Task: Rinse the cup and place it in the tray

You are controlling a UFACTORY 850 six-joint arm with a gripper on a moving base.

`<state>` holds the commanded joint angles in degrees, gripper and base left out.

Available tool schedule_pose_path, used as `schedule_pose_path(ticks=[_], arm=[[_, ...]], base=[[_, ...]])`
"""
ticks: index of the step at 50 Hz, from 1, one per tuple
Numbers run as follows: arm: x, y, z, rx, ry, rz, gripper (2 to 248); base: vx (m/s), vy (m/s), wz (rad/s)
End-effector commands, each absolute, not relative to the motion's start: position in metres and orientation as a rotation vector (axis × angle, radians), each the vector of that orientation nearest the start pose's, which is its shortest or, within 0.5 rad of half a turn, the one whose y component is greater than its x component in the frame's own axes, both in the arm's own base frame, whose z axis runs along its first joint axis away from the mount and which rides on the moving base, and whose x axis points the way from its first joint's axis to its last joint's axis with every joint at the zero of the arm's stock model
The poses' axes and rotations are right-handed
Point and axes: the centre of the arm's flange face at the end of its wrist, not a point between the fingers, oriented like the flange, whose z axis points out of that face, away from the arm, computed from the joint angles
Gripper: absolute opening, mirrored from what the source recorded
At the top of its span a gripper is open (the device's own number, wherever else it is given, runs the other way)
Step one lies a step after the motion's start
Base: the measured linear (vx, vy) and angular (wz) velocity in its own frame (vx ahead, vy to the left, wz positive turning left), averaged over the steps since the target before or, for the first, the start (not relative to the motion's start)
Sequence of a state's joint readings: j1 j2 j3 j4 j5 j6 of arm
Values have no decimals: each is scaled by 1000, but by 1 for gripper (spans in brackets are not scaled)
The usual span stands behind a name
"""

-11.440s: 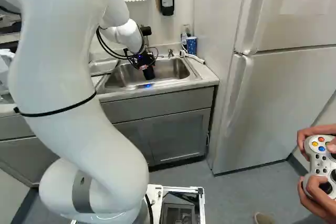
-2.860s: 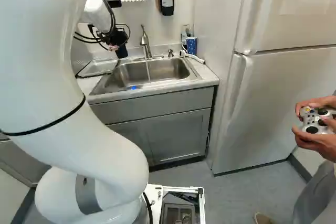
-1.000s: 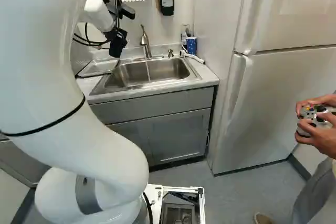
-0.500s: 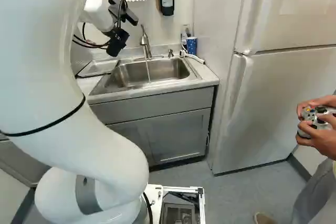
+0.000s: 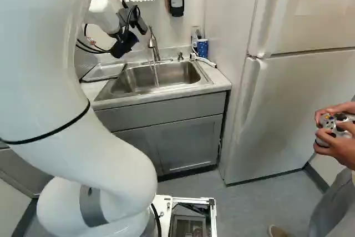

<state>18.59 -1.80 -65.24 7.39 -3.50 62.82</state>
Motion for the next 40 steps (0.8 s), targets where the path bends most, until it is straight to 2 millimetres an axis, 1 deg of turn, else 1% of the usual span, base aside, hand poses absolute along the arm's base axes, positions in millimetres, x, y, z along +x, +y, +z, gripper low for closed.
schedule_pose_path(ticks=[40], arm=[[510,172,652,-1718,1330,-685,123]], base=[[0,0,0]])
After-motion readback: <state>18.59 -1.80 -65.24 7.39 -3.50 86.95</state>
